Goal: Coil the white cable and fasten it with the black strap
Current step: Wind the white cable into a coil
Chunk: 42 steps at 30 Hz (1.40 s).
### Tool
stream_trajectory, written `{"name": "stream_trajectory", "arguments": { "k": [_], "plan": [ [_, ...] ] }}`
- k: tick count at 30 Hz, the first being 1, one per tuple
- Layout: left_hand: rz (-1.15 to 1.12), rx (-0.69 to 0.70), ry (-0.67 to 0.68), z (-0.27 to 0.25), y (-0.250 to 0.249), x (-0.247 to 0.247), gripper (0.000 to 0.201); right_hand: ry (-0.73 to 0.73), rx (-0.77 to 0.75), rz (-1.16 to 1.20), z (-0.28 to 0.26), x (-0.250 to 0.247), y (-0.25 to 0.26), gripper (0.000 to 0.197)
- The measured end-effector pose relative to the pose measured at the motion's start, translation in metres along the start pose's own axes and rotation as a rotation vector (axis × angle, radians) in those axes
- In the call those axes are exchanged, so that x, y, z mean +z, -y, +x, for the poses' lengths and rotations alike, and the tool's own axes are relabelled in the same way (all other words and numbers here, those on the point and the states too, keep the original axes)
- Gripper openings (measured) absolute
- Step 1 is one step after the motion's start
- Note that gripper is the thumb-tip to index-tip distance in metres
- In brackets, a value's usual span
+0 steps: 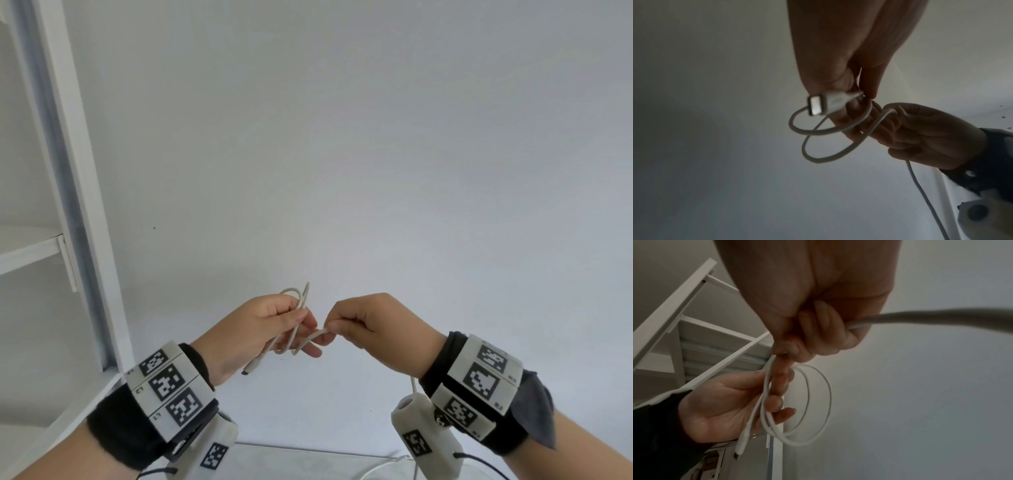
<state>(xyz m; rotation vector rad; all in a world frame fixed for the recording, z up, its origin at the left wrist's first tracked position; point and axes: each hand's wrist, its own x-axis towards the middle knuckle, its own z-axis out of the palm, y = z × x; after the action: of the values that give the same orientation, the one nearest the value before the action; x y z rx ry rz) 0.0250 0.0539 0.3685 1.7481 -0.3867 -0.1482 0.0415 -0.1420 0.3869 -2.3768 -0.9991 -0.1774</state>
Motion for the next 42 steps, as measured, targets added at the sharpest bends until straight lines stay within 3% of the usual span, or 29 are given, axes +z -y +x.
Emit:
{"name": "stream_trajectory", "arguments": {
  "k": [4, 11, 24, 26, 30, 33, 38, 42],
  "plan": [
    [0.083, 0.036, 0.030, -0.001, 0.001, 0.002, 0.026, -0.103, 0.034, 0.040, 0.004, 0.001, -0.004, 0.020],
    [-0.044, 0.066, 0.119, -0.001, 0.005, 0.007, 0.027, -0.214, 0.059, 0.108, 0.009, -0.002, -0.022, 0.026],
    [-0.743, 0.144, -0.108, 0.007, -0.009, -0.060, 0.019, -0.167, 0.367, 0.492, -0.027, 0.003, -0.102, 0.030],
    [-0.764, 0.170, -0.089, 0.010, -0.007, -0.063, 0.017, -0.147, 0.367, 0.425, -0.030, 0.009, -0.104, 0.029],
    [-0.715, 0.203, -0.229, 0.021, -0.001, -0.048, 0.017, -0.021, 0.320, -0.003, -0.029, 0.027, -0.091, 0.024],
    [-0.682, 0.214, -0.278, 0.024, -0.002, -0.036, 0.025, 0.092, 0.297, -0.115, -0.026, 0.036, -0.072, 0.022],
    [-0.532, 0.185, -0.221, 0.024, -0.003, -0.025, 0.023, 0.223, 0.160, -0.270, -0.027, 0.040, -0.034, 0.023],
    [-0.374, 0.131, -0.244, 0.023, 0.000, -0.015, 0.021, 0.253, 0.057, -0.280, -0.026, 0.036, -0.010, 0.024]
  ]
}}
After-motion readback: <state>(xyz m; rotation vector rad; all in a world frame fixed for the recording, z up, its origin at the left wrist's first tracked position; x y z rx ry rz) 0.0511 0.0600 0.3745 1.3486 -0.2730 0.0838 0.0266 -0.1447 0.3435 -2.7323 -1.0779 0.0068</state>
